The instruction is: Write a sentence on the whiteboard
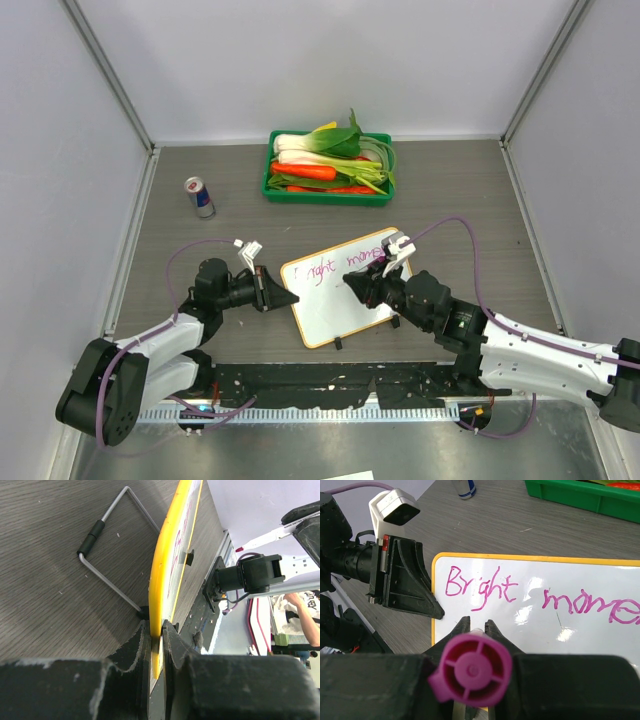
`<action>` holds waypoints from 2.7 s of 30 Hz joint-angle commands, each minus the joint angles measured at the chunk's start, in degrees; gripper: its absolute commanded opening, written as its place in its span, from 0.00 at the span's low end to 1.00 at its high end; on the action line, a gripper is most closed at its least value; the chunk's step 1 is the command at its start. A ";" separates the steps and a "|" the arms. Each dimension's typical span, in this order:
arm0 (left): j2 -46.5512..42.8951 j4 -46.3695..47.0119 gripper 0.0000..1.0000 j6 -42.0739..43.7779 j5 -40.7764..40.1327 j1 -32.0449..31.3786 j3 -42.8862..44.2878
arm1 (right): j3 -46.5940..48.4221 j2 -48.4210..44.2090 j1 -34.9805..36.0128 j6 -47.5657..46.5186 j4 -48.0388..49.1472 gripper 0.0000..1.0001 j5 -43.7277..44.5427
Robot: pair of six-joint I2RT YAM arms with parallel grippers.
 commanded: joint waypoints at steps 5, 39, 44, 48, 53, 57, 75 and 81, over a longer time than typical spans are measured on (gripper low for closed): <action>0.81 0.30 0.00 2.16 -0.93 -0.03 0.57 | 0.33 -1.73 0.19 0.24 2.18 0.01 1.07; 0.99 0.39 0.00 2.16 -0.93 0.05 0.66 | -0.72 0.03 0.19 -1.16 6.05 0.02 -3.58; 1.17 0.39 0.00 2.07 -0.85 0.05 0.66 | 0.07 4.50 0.19 -0.90 8.24 0.01 -4.55; 0.99 0.39 0.00 2.07 -0.85 0.05 0.66 | 0.51 7.67 0.19 0.07 11.49 0.02 -3.85; 0.99 0.30 0.00 2.16 -0.85 0.05 0.66 | 0.77 12.24 0.27 1.30 16.41 0.01 -4.64; 1.08 0.30 0.00 2.16 -0.93 0.05 0.66 | 1.47 15.23 0.36 1.56 18.61 0.02 -6.22; 0.81 0.30 0.00 2.16 -0.85 0.05 0.66 | 3.85 21.65 0.45 3.05 16.86 0.01 -3.41; 0.82 0.30 0.00 2.16 -0.85 0.05 0.57 | 4.29 22.44 0.54 3.05 16.42 0.01 -4.73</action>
